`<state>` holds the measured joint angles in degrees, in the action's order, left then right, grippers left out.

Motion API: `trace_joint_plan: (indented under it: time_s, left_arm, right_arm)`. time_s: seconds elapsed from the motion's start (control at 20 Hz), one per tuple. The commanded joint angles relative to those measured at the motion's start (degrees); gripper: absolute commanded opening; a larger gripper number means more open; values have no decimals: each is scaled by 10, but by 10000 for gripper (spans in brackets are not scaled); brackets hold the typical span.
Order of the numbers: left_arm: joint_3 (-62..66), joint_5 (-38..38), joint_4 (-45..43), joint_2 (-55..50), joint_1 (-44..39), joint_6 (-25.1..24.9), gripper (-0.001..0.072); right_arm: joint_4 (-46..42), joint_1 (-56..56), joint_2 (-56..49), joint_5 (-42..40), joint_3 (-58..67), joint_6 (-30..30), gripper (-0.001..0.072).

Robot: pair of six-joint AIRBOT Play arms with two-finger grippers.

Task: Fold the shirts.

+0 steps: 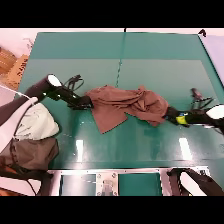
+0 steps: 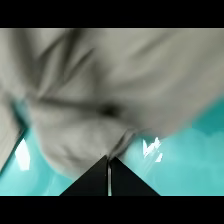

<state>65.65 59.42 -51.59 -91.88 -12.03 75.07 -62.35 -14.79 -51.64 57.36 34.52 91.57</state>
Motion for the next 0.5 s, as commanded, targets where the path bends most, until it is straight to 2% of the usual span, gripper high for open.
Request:
trace_joint_plan:
  time_s: [0.0, 0.1, 0.15, 0.2, 0.25, 0.45]
  left_arm:
    - [-16, -97, 10, -7, -40, -1, 533]
    - [-17, -108, 13, -25, -47, -1, 531]
    - [-17, -102, 16, -35, -46, -1, 488]
    - [-16, -94, 14, -38, -46, -4, 189]
    - [-12, -84, 10, -38, -45, -13, 16]
    - [66, 34, 2, -12, -12, -21, 15]
  right_arm:
    - [-46, -114, -1, 35, 29, -2, 16]
    - [-46, -126, -3, 37, 29, -21, 15]
    - [-46, -126, -4, 35, 29, -21, 16]
    - [-46, -126, -4, 32, 29, -21, 15]
    - [-46, -126, -5, 31, 29, -21, 16]
    - [-45, -126, -3, 40, 49, -21, 15]
